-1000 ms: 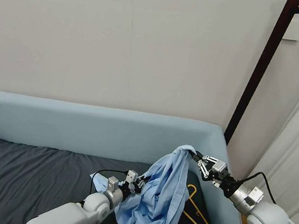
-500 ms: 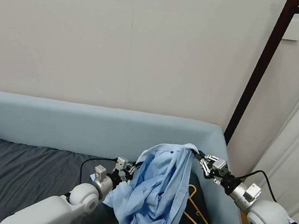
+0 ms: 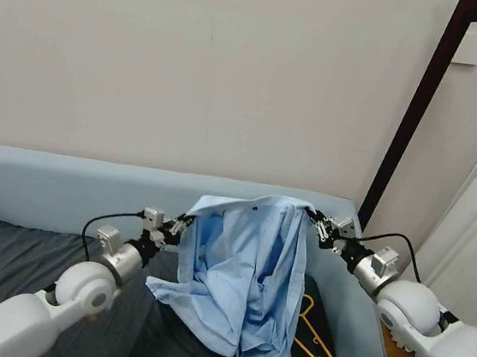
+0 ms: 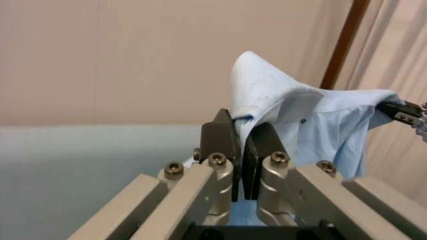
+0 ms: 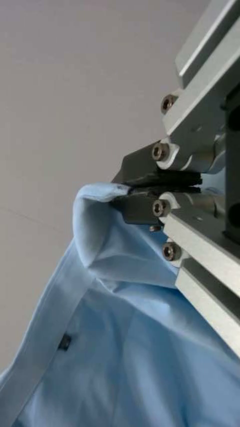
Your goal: Pick up the clothes from the sofa and hang them on the clothes hanger.
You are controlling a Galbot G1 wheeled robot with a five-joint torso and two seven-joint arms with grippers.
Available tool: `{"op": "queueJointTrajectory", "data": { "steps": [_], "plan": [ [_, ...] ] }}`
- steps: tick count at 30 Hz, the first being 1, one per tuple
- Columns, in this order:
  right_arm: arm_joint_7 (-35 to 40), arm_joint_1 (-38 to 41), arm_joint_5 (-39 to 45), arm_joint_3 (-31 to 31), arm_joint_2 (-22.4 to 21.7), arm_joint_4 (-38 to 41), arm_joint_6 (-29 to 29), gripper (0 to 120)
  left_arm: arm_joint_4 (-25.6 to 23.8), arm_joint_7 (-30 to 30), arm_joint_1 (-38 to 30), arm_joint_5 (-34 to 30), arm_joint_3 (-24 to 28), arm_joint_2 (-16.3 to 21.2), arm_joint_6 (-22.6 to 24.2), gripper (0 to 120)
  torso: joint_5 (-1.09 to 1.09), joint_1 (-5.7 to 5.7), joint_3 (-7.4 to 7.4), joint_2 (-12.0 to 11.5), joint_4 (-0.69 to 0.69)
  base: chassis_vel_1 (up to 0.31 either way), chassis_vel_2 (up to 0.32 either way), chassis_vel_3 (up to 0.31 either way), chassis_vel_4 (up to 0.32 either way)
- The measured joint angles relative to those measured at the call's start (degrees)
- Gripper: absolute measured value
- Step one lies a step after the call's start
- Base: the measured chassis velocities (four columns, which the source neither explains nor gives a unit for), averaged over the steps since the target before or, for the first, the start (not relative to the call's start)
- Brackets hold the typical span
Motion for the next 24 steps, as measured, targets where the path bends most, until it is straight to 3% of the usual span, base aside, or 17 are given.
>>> {"op": "queueJointTrajectory", "data": {
  "steps": [4,10,14,15,17,19,20,23,24],
  "plan": [
    [0.8,11.0,0.4,-6.0,1.8,-4.3,-0.6,0,0.5,-1.9,-6.2,-3.5,-0.1,1.9,1.2,0,0.0,0.01,0.01,0.0,0.01,0.0,0.0,0.0,0.0],
    [1.3,15.8,1.1,-6.9,1.0,-3.3,-2.8,0,-2.3,-5.5,-6.8,-4.7,-3.5,5.1,1.6,0,-0.01,0.01,0.0,0.0,0.0,0.0,0.0,0.0,0.0],
    [1.5,16.7,4.6,-5.3,-2.4,2.3,-5.1,0,-7.8,-8.3,-3.4,-5.9,-8.3,11.2,2.1,0,0.0,0.0,-0.01,0.0,0.03,0.0,0.0,0.0,0.0],
    [1.5,16.7,4.6,-5.3,-2.4,2.3,-5.1,0,-7.8,-8.3,-3.4,-5.9,-8.3,11.2,2.1,0,0.0,0.0,-0.01,0.0,0.03,0.0,0.0,0.0,0.0],
    [0.9,14.3,6.4,-4.3,-6.2,7.1,-5.8,0,-12.3,-9.5,2.1,-5.1,-11.9,14.5,2.1,0,0.0,0.0,-0.01,0.0,0.03,0.0,0.0,0.0,0.0],
    [0.9,9.1,8.8,0.4,-10.4,13.9,-7.3,0,-16.7,-11.2,6.3,-4.6,-15.0,15.6,2.3,0,0.05,0.0,-0.01,0.0,0.04,0.0,0.0,0.0,0.0],
    [0.9,9.1,8.8,0.4,-10.4,13.9,-7.3,0,-16.7,-11.2,6.3,-4.6,-15.0,15.6,2.3,0,0.05,0.0,-0.01,0.0,0.04,0.0,0.0,0.0,0.0],
    [2.6,-4.6,12.7,13.3,-18.5,24.0,-9.6,0,-22.0,-13.0,8.1,-3.7,-17.0,16.8,2.4,0,-0.06,-0.03,-0.04,0.0,-0.08,0.0,0.0,0.0,0.0],
    [2.9,-6.2,13.3,14.2,-19.2,25.0,-9.8,0,-23.0,-13.6,8.6,-3.5,-17.7,17.2,2.5,0,-0.02,-0.03,-0.04,0.0,-0.08,0.0,0.0,0.0,0.0]
  ]
}}
